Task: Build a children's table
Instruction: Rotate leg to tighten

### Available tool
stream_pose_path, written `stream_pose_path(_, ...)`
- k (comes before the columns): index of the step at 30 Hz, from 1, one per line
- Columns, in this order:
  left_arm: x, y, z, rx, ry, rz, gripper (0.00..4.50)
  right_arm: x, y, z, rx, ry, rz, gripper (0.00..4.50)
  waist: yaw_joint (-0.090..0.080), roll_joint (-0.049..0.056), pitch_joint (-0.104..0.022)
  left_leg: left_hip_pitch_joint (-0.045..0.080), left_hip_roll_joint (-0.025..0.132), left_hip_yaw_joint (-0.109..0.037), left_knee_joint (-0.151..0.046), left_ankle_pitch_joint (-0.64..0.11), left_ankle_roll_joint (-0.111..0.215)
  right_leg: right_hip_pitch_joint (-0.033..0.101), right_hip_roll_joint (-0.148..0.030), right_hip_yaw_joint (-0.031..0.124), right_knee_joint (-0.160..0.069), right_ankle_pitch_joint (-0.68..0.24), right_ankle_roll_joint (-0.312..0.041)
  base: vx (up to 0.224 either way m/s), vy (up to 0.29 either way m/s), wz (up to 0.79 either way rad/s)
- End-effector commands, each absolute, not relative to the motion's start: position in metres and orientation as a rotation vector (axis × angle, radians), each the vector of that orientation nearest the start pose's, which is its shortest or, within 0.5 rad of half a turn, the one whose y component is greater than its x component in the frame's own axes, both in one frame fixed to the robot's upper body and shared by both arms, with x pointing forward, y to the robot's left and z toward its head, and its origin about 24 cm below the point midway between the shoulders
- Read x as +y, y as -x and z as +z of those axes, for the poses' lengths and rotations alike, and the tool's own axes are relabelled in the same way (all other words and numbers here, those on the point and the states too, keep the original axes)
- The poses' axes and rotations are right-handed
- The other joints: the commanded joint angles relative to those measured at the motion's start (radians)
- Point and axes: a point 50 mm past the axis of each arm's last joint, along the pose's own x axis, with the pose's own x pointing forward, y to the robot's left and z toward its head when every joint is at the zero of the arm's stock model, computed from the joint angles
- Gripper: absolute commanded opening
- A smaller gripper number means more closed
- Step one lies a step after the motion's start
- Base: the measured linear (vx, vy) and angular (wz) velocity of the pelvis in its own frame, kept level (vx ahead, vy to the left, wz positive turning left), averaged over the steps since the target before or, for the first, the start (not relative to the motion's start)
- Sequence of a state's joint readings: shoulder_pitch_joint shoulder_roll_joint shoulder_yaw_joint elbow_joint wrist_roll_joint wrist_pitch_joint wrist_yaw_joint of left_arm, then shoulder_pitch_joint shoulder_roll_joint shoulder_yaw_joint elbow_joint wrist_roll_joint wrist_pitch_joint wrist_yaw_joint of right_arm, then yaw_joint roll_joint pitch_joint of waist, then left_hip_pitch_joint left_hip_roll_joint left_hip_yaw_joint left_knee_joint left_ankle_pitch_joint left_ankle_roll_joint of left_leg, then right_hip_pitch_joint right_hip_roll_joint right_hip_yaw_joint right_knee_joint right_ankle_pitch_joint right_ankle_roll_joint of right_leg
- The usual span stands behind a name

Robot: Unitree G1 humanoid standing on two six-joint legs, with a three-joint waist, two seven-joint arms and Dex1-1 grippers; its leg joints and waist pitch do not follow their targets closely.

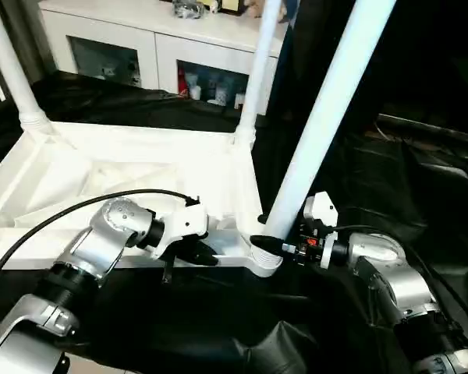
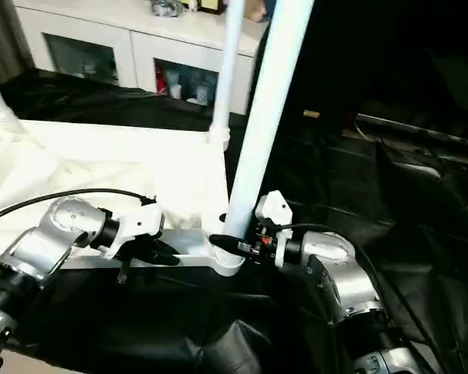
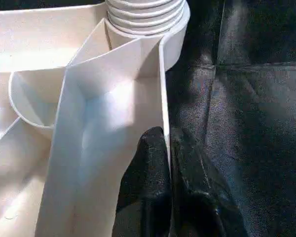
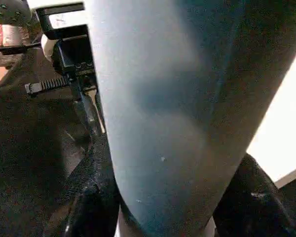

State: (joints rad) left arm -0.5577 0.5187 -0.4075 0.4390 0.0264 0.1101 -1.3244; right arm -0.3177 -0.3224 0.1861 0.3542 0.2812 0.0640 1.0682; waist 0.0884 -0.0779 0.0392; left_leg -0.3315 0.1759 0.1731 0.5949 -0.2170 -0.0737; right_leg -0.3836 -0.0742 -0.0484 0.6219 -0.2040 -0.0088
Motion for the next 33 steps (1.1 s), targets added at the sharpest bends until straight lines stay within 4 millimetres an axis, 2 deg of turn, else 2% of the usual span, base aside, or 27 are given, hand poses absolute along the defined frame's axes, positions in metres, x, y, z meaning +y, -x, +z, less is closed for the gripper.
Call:
stream_pose_path(1, 0.145, -0.3, 0.061, 0.547, -0.606, -1.524, 0.0, -0.143, -0.262, 0.002, 0.414, 0.028, 1.185, 1.91, -0.003, 0.026, -0.036, 0.002, 0.061, -0.024, -0.095, -0.323, -0.018, 0.023, -0.078, 0.052, -0.092, -0.32, -0.196, 0.0, 0.0, 0.0)
stream_pose_path(4, 0.143, -0.305, 0.061, 0.542, -0.574, -1.462, 0.0, -0.145, -0.27, -0.002, 0.414, 0.012, 1.075, 1.91, -0.004, 0.024, -0.036, 0.002, 0.06, -0.023, -0.095, -0.309, -0.017, 0.022, -0.079, 0.052, -0.091, -0.317, -0.2, 0.0, 0.0, 0.0)
stream_pose_path(5, 0.142, -0.31, 0.062, 0.536, -0.561, -1.417, 0.0, -0.15, -0.279, -0.007, 0.427, 0.02, 0.939, 1.91, -0.005, 0.025, -0.033, 0.002, 0.06, -0.023, -0.096, -0.323, -0.023, 0.019, -0.08, 0.051, -0.094, -0.349, -0.197, 0.0, 0.0, 0.0)
stream_pose_path(6, 0.142, -0.311, 0.062, 0.535, -0.556, -1.408, 0.0, -0.151, -0.282, -0.008, 0.43, 0.029, 0.905, 1.91, -0.008, 0.026, -0.03, 0.004, 0.057, -0.027, -0.097, -0.352, -0.033, 0.016, -0.08, 0.049, -0.101, -0.418, -0.182, 0.0, 0.0, 0.0)
stream_pose_path(7, 0.14, -0.313, 0.063, 0.539, -0.538, -1.384, 0.0, -0.154, -0.287, -0.01, 0.435, 0.03, 0.833, 1.91, -0.01, 0.023, -0.03, 0.004, 0.057, -0.03, -0.098, -0.371, -0.04, 0.015, -0.082, 0.048, -0.105, -0.476, -0.16, 0.0, 0.0, 0.0)
stream_pose_path(8, 0.14, -0.313, 0.063, 0.539, -0.538, -1.384, 0.0, -0.154, -0.287, -0.01, 0.435, 0.03, 0.833, 1.91, -0.01, 0.023, -0.03, 0.004, 0.057, -0.03, -0.098, -0.371, -0.04, 0.015, -0.082, 0.048, -0.105, -0.476, -0.16, 0.0, 0.0, 0.0)
stream_pose_path(9, 0.138, -0.317, 0.065, 0.55, -0.507, -1.338, 0.0, -0.155, -0.297, -0.011, 0.441, 0.018, 0.708, 1.9, -0.014, 0.025, -0.03, 0.002, 0.059, -0.036, -0.102, -0.388, -0.043, 0.017, -0.086, 0.046, -0.11, -0.523, -0.136, 0.0, 0.0, 0.0)
stream_pose_path(10, 0.138, -0.317, 0.065, 0.55, -0.507, -1.338, 0.0, -0.155, -0.297, -0.011, 0.441, 0.018, 0.708, 1.9, -0.017, 0.026, -0.031, 0.002, 0.06, -0.036, -0.102, -0.389, -0.047, 0.015, -0.086, 0.046, -0.109, -0.518, -0.137, 0.0, 0.0, 0.0)
stream_pose_path(11, 0.134, -0.321, 0.067, 0.556, -0.49, -1.293, 0.0, -0.153, -0.304, -0.013, 0.447, 0.011, 0.618, 1.9, -0.027, 0.027, -0.031, -0.004, 0.06, -0.04, -0.106, -0.393, -0.052, 0.018, -0.085, 0.042, -0.111, -0.508, -0.136, 0.0, 0.0, 0.0)
stream_pose_path(15, 0.125, -0.33, 0.069, 0.568, -0.458, -1.178, 0.0, -0.144, -0.314, -0.015, 0.46, 0.018, 0.476, 1.9, -0.039, 0.027, -0.031, 0.001, 0.058, -0.04, -0.104, -0.411, -0.058, 0.011, -0.085, 0.04, -0.113, -0.498, -0.144, 0.0, 0.0, 0.0)
stream_pose_path(18, 0.115, -0.336, 0.068, 0.6, -0.446, -1.049, 0.0, -0.134, -0.325, -0.017, 0.47, 0.025, 0.328, 1.9, -0.041, 0.03, -0.033, 0.006, 0.056, -0.036, -0.1, -0.397, -0.063, 0.004, -0.085, 0.042, -0.111, -0.471, -0.157, 0.0, 0.0, 0.0)
stream_pose_path(21, 0.099, -0.337, 0.068, 0.591, -0.418, -0.989, 0.0, -0.118, -0.331, -0.016, 0.479, 0.004, 0.261, 1.9, -0.04, 0.023, -0.034, -0.002, 0.056, -0.033, -0.1, -0.358, -0.051, 0.01, -0.083, 0.042, -0.107, -0.397, -0.167, 0.0, 0.0, 0.0)
stream_pose_path(23, 0.094, -0.338, 0.068, 0.582, -0.423, -0.965, 0.0, -0.111, -0.332, -0.015, 0.482, -0.009, 0.256, 1.9, -0.038, 0.024, -0.037, -0.002, 0.054, -0.029, -0.097, -0.337, -0.044, 0.012, -0.08, 0.044, -0.101, -0.345, -0.176, 0.0, 0.0, 0.0)
stream_pose_path(24, 0.093, -0.338, 0.068, 0.581, -0.43, -0.958, 0.0, -0.109, -0.333, -0.015, 0.483, -0.015, 0.257, 1.9, -0.038, 0.019, -0.036, -0.006, 0.054, -0.027, -0.099, -0.328, -0.035, 0.014, -0.079, 0.044, -0.1, -0.329, -0.178, 0.0, 0.0, 0.0)
stream_pose_path(25, 0.092, -0.338, 0.068, 0.58, -0.429, -0.947, 0.0, -0.107, -0.333, -0.016, 0.487, -0.015, 0.261, 1.9, -0.037, 0.023, -0.037, -0.006, 0.054, -0.028, -0.099, -0.321, -0.035, 0.016, -0.08, 0.044, -0.098, -0.323, -0.178, 0.0, 0.0, 0.0)
stream_pose_path(30, 0.094, -0.339, 0.068, 0.584, -0.437, -0.928, 0.0, -0.098, -0.332, -0.017, 0.495, -0.011, 0.296, 1.9, -0.033, 0.023, -0.041, -0.007, 0.054, -0.023, -0.099, -0.266, -0.024, 0.021, -0.078, 0.044, -0.093, -0.245, -0.185, 0.0, 0.0, 0.0)
stream_pose_path(33, 0.097, -0.339, 0.068, 0.582, -0.445, -0.937, 0.0, -0.093, -0.333, -0.016, 0.482, -0.002, 0.34, 1.9, -0.035, 0.024, -0.04, -0.008, 0.054, -0.023, -0.101, -0.264, -0.022, 0.024, -0.078, 0.043, -0.092, -0.241, -0.19, 0.0, 0.0, 0.0)
